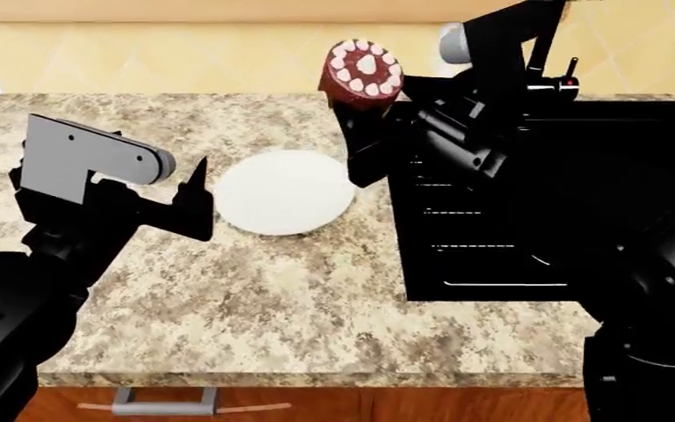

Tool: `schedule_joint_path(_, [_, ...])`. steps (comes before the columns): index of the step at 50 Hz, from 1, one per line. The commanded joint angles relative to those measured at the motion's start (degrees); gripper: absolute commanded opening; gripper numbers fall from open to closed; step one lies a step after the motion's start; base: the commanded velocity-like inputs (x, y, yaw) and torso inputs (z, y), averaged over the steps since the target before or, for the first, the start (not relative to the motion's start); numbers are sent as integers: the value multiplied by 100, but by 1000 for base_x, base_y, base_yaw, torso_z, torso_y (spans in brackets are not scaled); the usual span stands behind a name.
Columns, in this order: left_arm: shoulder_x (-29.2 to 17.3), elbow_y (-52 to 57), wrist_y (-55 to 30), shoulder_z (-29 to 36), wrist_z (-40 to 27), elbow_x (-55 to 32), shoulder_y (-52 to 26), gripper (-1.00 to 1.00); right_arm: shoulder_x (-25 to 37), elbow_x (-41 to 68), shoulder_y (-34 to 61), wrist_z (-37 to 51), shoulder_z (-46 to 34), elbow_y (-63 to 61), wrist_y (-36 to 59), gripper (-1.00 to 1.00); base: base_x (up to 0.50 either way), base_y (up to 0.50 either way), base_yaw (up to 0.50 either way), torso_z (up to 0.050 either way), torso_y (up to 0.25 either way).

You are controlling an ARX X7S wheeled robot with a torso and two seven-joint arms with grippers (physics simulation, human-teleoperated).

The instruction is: Move the dessert items from the plate to the tray.

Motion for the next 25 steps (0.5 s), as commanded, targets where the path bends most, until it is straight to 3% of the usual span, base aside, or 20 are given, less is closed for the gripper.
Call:
schedule_joint_path(1, [78,-50,-242,79,-118,-49,-208,100,383,225,-395,357,507,-908,314,-100,-297,-488,0,0,0])
schedule_joint_path(13, [9,129,-238,-96,-135,-134,-127,100,397,84,-544,360,420,-801,111,-100,-286,-492,0,0,0])
schedule_joint_path(25, [-30,82,-31,17,-93,-51,-86,100,519,79,-560,469,432,-995,146,-100,-258,-500,0,50,41])
